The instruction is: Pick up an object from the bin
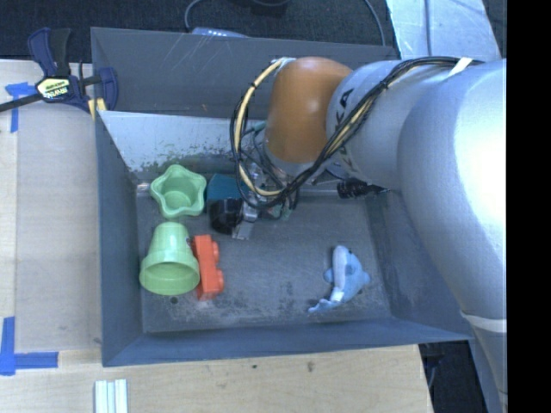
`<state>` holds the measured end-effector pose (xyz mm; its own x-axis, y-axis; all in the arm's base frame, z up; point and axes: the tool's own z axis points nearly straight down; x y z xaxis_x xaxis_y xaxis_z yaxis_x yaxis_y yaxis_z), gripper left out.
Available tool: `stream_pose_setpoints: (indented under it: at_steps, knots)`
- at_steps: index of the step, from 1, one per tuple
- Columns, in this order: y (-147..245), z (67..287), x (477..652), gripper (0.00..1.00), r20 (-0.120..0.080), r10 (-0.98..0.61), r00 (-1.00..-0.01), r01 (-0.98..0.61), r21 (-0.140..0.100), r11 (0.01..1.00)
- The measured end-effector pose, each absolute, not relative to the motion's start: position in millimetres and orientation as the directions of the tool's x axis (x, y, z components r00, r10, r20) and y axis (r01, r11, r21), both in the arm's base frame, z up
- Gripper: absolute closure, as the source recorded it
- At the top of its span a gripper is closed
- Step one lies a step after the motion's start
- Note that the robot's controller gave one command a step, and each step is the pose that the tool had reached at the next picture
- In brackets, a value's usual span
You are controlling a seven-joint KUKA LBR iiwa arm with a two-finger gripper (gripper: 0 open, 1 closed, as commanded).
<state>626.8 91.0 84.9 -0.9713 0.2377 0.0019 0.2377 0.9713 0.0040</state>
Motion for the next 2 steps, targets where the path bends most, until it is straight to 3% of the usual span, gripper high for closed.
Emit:
stream_pose_setpoints:
  at_steps: [2]
  knots:
    - [89.5, 111.2, 625.6, 1.0, 0.004, 0.24, -0.971, 0.24, 0.002, 0.971]
